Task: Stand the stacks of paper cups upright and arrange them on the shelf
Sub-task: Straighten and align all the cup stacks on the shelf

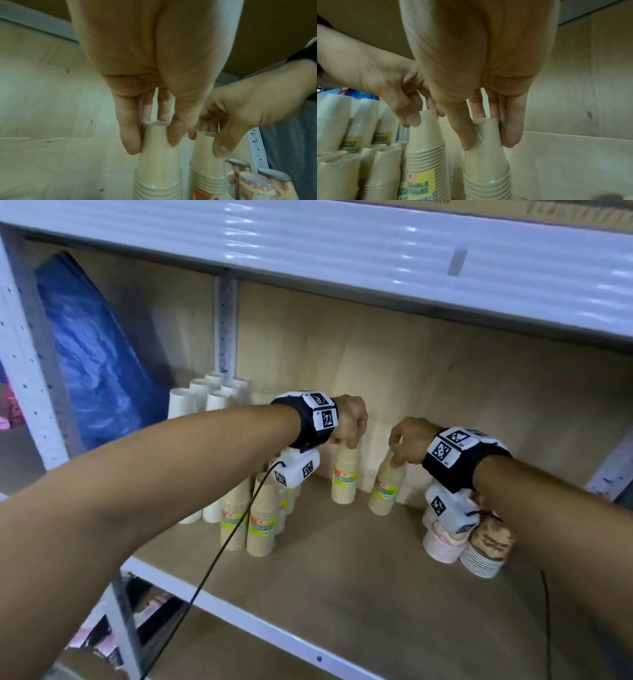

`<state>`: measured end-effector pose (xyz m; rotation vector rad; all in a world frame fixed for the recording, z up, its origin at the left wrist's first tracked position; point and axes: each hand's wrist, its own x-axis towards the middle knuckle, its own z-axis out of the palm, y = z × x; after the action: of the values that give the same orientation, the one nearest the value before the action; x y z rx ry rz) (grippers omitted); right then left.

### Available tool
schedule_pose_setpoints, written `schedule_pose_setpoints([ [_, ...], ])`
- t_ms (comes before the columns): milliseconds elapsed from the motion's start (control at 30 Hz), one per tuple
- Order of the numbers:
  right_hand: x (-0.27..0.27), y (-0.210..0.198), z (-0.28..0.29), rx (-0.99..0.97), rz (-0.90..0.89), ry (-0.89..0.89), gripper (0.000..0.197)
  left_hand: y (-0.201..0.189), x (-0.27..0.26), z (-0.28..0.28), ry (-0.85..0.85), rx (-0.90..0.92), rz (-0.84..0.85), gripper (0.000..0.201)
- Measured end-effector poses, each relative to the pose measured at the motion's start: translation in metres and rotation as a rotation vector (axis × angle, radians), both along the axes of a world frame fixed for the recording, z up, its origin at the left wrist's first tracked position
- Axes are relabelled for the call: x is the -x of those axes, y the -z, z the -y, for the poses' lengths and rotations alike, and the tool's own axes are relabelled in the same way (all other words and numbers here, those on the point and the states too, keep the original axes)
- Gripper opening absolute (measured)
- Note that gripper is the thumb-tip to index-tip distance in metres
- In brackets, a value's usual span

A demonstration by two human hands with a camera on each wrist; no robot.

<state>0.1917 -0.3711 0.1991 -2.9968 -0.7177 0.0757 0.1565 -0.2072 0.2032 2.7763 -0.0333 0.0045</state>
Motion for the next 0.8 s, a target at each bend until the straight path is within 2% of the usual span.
schedule_pose_setpoints([
  [200, -0.027, 0.016, 0.008, -0.053, 0.049, 0.076, 0.033, 0.019, -0.04, 0.013, 0.04, -0.092, 0.061, 0.036],
  [367, -0.049, 0.031, 0.009, -0.113, 0.043, 0.105, 0.032, 0.034, -0.069, 0.019, 0.032, -0.123, 0.074, 0.022],
  [467, -0.062, 0.039, 0.007, -0.104, 0.053, 0.107, 0.03, 0.041, -0.082, 0.021, 0.053, -0.129, 0.088, 0.027],
  [533, -0.073, 0.045, 0.006, -0.102, 0.047, 0.1, 0.024, 0.045, -0.089, 0.022, 0.062, -0.113, 0.081, 0.028],
  [600, -0.081, 0.049, 0.005, -0.074, 0.052, 0.094, 0.006, 0.049, -0.096, 0.021, 0.073, -0.098, 0.083, 0.028],
  [633, -0.085, 0.052, 0.004, -0.064, 0.062, 0.09, 0.004, 0.051, -0.099, 0.021, 0.082, -0.098, 0.086, 0.028],
  [700, -0.091, 0.055, 0.002, -0.054, 0.062, 0.082, 0.004, 0.054, -0.105, 0.02, 0.094, -0.093, 0.086, 0.029],
  [767, -0.097, 0.059, 0.0, -0.053, 0.061, 0.07, 0.016, 0.056, -0.11, 0.018, 0.097, -0.082, 0.078, 0.029],
  [800, -0.099, 0.061, -0.002, -0.062, 0.063, 0.058, 0.015, 0.057, -0.113, 0.018, 0.097, -0.077, 0.074, 0.03],
])
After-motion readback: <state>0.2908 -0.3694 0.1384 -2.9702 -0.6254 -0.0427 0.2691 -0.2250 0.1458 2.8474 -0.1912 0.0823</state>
